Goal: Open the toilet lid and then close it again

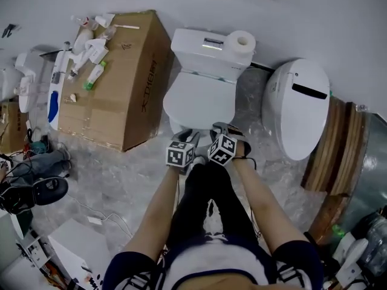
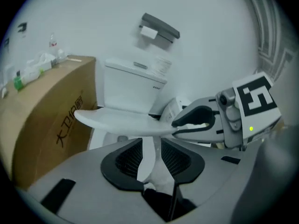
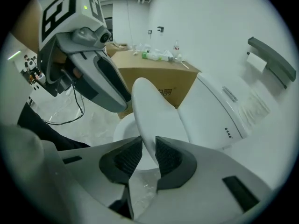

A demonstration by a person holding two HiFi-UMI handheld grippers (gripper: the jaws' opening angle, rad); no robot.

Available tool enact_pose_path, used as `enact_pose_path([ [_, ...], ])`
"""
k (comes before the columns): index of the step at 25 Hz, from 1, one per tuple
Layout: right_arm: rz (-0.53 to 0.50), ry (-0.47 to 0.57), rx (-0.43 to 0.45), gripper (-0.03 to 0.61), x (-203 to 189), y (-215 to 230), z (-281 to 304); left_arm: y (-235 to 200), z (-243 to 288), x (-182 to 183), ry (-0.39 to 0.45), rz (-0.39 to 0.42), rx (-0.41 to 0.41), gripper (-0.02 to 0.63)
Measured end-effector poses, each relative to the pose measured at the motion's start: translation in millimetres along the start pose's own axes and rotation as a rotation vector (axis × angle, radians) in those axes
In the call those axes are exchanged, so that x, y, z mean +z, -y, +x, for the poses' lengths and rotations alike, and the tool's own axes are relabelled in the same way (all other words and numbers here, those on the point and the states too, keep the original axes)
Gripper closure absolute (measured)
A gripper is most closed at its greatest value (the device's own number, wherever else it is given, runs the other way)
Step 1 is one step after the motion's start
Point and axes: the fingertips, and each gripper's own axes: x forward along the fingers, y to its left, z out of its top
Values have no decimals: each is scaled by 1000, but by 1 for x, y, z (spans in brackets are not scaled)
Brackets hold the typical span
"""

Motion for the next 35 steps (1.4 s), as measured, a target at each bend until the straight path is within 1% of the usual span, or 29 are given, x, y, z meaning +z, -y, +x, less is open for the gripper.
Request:
enact_pose_path([
  [3, 11, -9, -1, 499, 2, 6, -3, 0, -7, 1, -28, 127, 63, 497],
  [5, 12, -9, -2, 499, 4, 11, -6, -2, -12, 4, -22, 179, 115, 497],
  [7, 9, -5, -3, 499, 6, 18, -10, -4, -17, 12, 2, 217, 173, 497],
  [8, 13, -2, -1, 499, 7, 22, -12, -5, -19, 16, 15, 224, 201, 497],
  [10, 27, 3, 15, 499, 9, 28, -14, -6, -22, 24, 34, 210, 241, 511],
  [13, 8, 5, 59, 499, 10, 33, -15, -5, -22, 36, 70, 180, 270, 546],
  [17, 5, 17, 90, 499, 13, 40, -18, -1, -24, 52, 133, 204, 321, 600],
  [22, 45, 44, 87, 499, 18, 54, -24, 9, -25, 63, 183, 217, 319, 606],
  [27, 76, 44, 77, 499, 21, 59, -27, 17, -29, 76, 230, 197, 266, 607],
  [30, 89, 33, 71, 499, 22, 59, -26, 20, -32, 85, 253, 210, 244, 607],
  [35, 155, 22, 57, 497, 20, 66, -27, 27, -41, 98, 270, 238, 197, 607],
])
